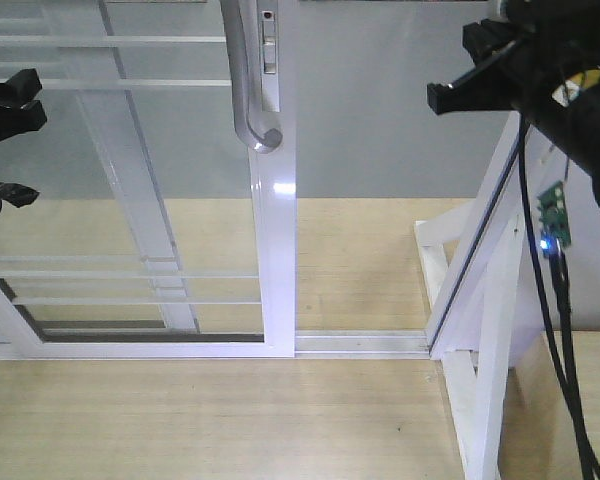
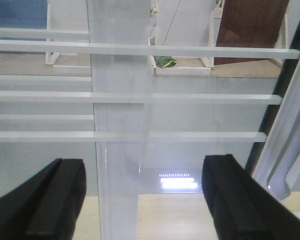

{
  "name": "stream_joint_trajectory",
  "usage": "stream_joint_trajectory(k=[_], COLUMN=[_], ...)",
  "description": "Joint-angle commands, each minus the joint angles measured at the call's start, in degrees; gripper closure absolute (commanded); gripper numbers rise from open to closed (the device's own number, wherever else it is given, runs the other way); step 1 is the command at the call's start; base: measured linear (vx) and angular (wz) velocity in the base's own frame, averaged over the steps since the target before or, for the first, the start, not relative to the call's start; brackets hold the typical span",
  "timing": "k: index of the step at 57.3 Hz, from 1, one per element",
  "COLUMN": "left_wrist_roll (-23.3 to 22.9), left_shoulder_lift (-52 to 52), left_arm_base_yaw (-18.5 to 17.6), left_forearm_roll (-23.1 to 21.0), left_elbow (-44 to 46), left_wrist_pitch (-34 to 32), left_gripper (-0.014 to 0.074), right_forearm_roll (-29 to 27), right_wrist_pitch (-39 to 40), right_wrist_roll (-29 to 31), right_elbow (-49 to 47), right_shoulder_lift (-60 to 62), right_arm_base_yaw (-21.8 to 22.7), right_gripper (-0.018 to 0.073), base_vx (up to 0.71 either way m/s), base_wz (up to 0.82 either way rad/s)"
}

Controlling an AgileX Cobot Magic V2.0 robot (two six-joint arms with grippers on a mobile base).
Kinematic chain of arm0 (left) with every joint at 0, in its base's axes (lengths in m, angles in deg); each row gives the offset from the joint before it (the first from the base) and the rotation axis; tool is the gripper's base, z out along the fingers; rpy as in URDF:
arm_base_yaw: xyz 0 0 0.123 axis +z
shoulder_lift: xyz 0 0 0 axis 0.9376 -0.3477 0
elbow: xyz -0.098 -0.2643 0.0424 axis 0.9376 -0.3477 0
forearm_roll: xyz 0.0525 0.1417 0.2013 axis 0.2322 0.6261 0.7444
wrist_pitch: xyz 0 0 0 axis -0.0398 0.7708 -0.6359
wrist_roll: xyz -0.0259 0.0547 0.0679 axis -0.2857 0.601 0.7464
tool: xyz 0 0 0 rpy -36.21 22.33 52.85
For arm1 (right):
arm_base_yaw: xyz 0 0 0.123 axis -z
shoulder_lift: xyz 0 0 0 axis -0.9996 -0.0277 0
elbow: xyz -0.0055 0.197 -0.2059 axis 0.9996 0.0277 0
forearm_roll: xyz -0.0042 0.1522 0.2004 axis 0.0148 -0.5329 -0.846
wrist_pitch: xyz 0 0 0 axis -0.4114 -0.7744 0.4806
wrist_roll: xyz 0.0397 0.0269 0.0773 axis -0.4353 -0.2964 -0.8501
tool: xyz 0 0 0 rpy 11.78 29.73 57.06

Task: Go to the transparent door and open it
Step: 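Open the right gripper and withdraw it from the handle, then grasp the door's white frame beside the handle with the left gripper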

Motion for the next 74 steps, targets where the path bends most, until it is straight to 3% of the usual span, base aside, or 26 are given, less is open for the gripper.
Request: stream_joint_trajectory(k=[1,7,17,26,55,74], left_wrist_roll=[-2.56,-2.77,-4.02,-7.06,-8.27,-8.28], left_shoulder_lift=[1.49,1.49,-1.43,-7.09,-27.37,-36.0], left_arm_base_yaw=[-1.39,-3.66,-5.81,-7.82,-16.05,-16.63], left_forearm_roll=[3.07,5.95,5.72,5.72,5.78,5.72], left_elbow=[1.96,1.96,2.02,3.17,26.24,39.16], left_wrist_pitch=[-6.28,-6.9,-11.06,-16.73,-14.59,-7.81], left_gripper=[0.0014,0.0017,0.0021,0.0021,0.0021,0.0021], right_forearm_roll=[-0.03,-2.62,-7.89,-8.53,-8.91,-10.83], right_wrist_pitch=[7.11,9.89,10.01,9.06,8.17,8.17], right_wrist_roll=[0.65,0.78,2.51,2.51,4.88,6.56], right_elbow=[4.79,11.94,20.04,23.31,23.41,23.41], right_shoulder_lift=[6.58,11.92,19.41,23.16,23.45,23.45], right_arm_base_yaw=[0.32,0.32,0.32,0.32,0.32,0.32], right_gripper=[0.0561,0.0561,0.0561,0.0561,0.0561,0.0561], base_vx=[0.0,0.0,0.0,0.0,0.0,0.0], base_wz=[0.0,0.0,0.0,0.0,0.0,0.0])
